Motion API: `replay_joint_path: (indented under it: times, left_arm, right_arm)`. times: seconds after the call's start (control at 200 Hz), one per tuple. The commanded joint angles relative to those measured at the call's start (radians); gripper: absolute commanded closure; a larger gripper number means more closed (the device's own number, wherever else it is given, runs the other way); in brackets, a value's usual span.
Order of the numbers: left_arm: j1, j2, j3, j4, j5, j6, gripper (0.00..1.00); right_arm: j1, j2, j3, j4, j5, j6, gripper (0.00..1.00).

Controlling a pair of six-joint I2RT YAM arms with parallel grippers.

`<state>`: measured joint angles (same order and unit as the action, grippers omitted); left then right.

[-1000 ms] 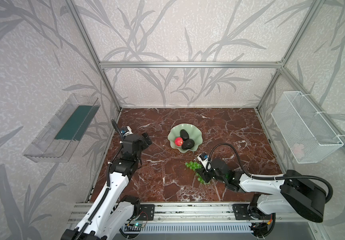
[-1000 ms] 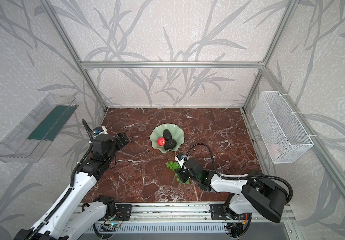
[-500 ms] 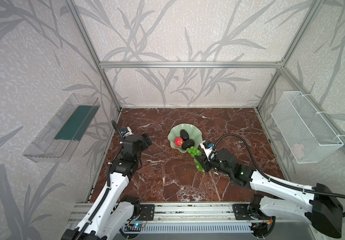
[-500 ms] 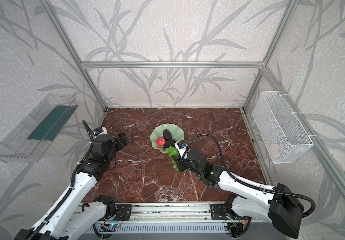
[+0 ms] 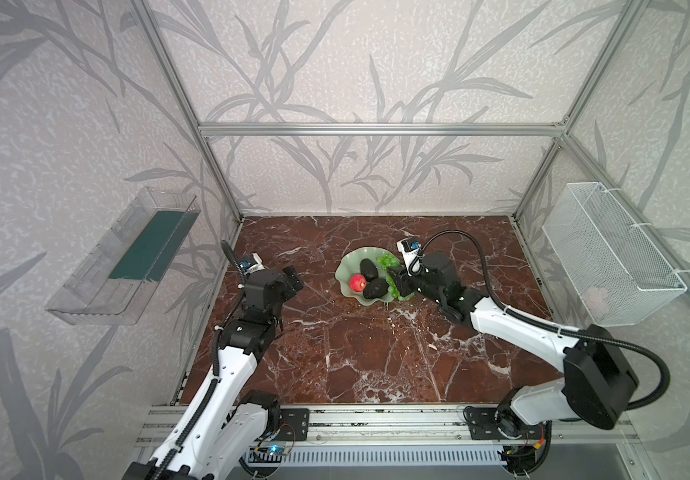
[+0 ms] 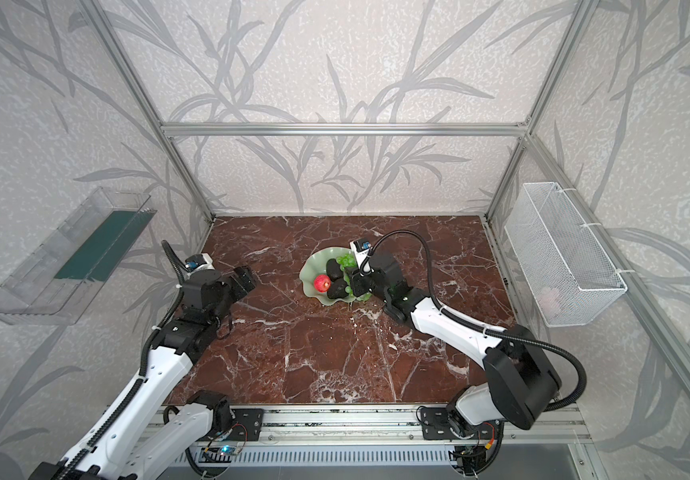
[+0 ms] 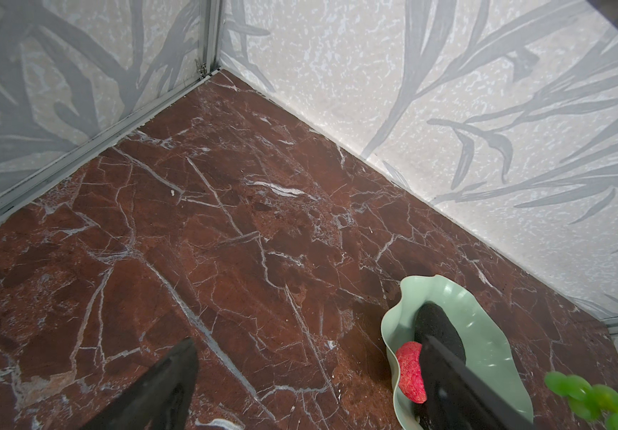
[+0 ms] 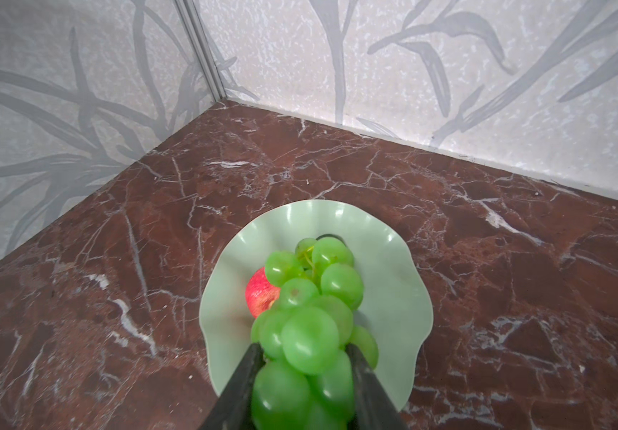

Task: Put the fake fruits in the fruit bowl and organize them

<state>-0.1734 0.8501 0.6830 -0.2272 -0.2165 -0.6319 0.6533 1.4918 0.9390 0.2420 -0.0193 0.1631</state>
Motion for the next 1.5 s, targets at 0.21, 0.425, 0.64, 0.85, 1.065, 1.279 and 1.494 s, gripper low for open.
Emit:
replay_joint_path:
  times: [0.21,0.425,0.64,0.85,1.065,1.279,1.494]
  left_arm:
    - [0.009,-0.011,-0.011,0.001,-0.040,-0.003,0.07]
    - [0.011,-0.011,-0.013,0.000,-0.050,0.000,0.07]
    - [0.013,-0.015,-0.016,0.003,-0.059,-0.001,0.07]
    - [0.015,-0.021,-0.027,0.013,-0.061,-0.008,0.07]
    - [0.016,-0.038,-0.065,0.073,-0.078,0.008,0.07]
    - [0.016,-0.013,-0.230,0.419,-0.227,0.215,0.06]
    - [0.019,0.223,-0.352,0.795,-0.316,0.511,0.06]
  right_arm:
    - [-0.101,0.285,0.178,0.141,-0.114,0.010,0.64]
    - [-0.135,0.395,0.221,0.146,-0.156,0.030,0.63]
    - [-0.139,0.422,0.215,0.149,-0.172,0.028,0.57]
    - [-0.140,0.401,0.226,0.127,-0.168,0.015,0.30]
    - [-0.147,0.294,0.211,0.090,-0.140,-0.012,0.08]
    - [-0.177,0.022,0.020,0.056,-0.008,-0.042,0.01]
    - [-0.238,-0.268,-0.234,-0.015,0.307,-0.070,0.01]
